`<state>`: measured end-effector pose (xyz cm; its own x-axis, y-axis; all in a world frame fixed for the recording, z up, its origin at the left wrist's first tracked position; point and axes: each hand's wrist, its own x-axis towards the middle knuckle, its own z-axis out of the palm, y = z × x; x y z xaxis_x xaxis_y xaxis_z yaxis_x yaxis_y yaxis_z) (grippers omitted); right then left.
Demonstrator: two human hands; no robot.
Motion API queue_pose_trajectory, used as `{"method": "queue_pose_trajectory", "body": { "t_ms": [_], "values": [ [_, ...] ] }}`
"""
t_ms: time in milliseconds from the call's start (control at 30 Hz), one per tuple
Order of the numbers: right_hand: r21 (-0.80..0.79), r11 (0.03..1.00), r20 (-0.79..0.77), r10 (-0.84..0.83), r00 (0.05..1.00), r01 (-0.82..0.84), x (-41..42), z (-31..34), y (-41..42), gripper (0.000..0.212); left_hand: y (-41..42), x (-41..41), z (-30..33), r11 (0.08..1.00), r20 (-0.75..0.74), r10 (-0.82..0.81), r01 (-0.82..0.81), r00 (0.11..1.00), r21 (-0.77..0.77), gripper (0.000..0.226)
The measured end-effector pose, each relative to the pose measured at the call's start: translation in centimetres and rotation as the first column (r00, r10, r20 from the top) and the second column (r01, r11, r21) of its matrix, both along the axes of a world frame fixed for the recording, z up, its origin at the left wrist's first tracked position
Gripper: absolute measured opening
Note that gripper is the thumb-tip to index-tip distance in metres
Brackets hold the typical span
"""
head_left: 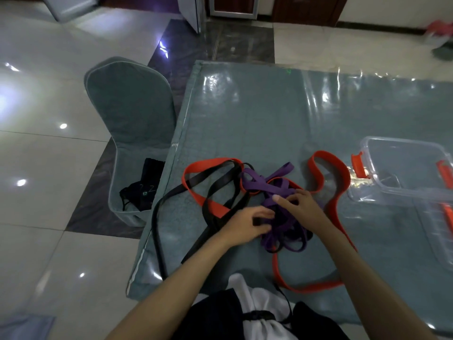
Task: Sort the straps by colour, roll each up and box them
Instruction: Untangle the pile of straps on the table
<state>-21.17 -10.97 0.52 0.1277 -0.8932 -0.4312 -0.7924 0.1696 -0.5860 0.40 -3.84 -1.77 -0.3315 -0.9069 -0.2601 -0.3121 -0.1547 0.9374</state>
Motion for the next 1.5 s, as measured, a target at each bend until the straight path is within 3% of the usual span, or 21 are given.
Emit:
{"method": "queue_pose_trajectory", "body": {
  "t_ms": [67, 200, 333, 400, 467, 567, 667, 767, 867, 1000, 1167, 1267, 1367, 1500],
  "values": [
    [0.026, 1.000, -0.121, -0.011, 0.993, 0.014, 1.2, -0.9, -0.2, 0.094, -0.1, -0.6, -0.2, 0.992, -0.046, -0.118, 0.121, 0.992, 0.048, 0.050],
    [-0.117, 0.988, -0.092, -0.110, 0.990, 0.099, 3.0, -2.2, -0.5, 0.082, -0.7, 0.1, -0.9, 0.986, -0.168, 0.089, -0.064, 0.982, 0.153, 0.035],
    [-0.186, 0.974, -0.288, -0.179, 0.941, 0.128, 3.8, -2.6, -0.1, 0.085, -2.4, 2.4, -2.0, 0.928, 0.066, 0.358, -0.362, 0.932, 0.082, 0.015],
    [-0.261, 0.965, -0.400, -0.105, 0.911, -0.003, 4.2, -2.6, -0.2, 0.102, -3.6, 3.5, -2.3, 0.882, 0.113, 0.433, -0.446, 0.894, 0.149, 0.020],
    [-0.306, 0.916, -0.530, 0.061, 0.846, -0.258, 4.8, -2.5, -0.4, 0.116, -4.9, 4.2, -2.6, 0.862, 0.102, 0.444, -0.455, 0.890, 0.224, 0.032],
    [-0.197, 0.882, -0.606, 0.233, 0.761, -0.428, 6.4, -2.3, -1.2, 0.104, -6.5, 4.2, -3.3, 0.871, 0.134, 0.384, -0.407, 0.913, 0.275, 0.048],
    [-0.252, 0.914, -0.483, 0.165, 0.860, -0.317, 6.9, -2.2, -2.2, 0.058, -6.9, 3.7, -4.4, 0.894, 0.185, 0.312, -0.354, 0.932, 0.274, 0.054],
    [-0.307, 0.950, -0.141, 0.021, 0.990, -0.064, 5.8, -2.1, -2.7, 0.031, -6.8, 3.5, -5.4, 0.913, 0.238, 0.300, -0.350, 0.924, 0.208, 0.048],
    [-0.294, 0.956, 0.140, 0.022, 0.990, 0.020, 4.0, -2.2, -2.5, 0.035, -6.5, 3.5, -5.8, 0.921, 0.233, 0.296, -0.342, 0.926, 0.189, 0.043],
    [-0.276, 0.961, 0.169, 0.075, 0.983, -0.026, 2.1, -2.6, -2.6, 0.020, -6.5, 3.3, -5.4, 0.913, 0.172, 0.324, -0.355, 0.930, 0.202, 0.043],
    [-0.206, 0.976, 0.459, 0.156, 0.875, -0.065, 1.6, -1.0, -2.7, 0.016, -6.8, 3.4, -4.3, 0.960, 0.309, 0.253, -0.278, 0.917, 0.037, 0.060],
    [-0.192, 0.975, 0.526, 0.196, 0.827, -0.108, 1.1, -0.1, -2.3, 0.013, -6.8, 3.2, -3.8, 0.975, 0.430, 0.223, -0.193, 0.875, -0.113, 0.075],
    [-0.194, 0.972, 0.565, 0.218, 0.796, -0.129, 0.8, 0.7, -1.7, 0.015, -7.0, 2.3, -2.8, 0.953, 0.508, 0.245, -0.110, 0.826, -0.281, 0.072],
    [-0.242, 0.947, 0.534, 0.313, 0.786, -0.213, 0.6, 1.5, -0.8, 0.016, -6.6, 1.4, -2.0, 0.902, 0.358, 0.258, -0.090, 0.898, -0.423, 0.059]
  ]
}}
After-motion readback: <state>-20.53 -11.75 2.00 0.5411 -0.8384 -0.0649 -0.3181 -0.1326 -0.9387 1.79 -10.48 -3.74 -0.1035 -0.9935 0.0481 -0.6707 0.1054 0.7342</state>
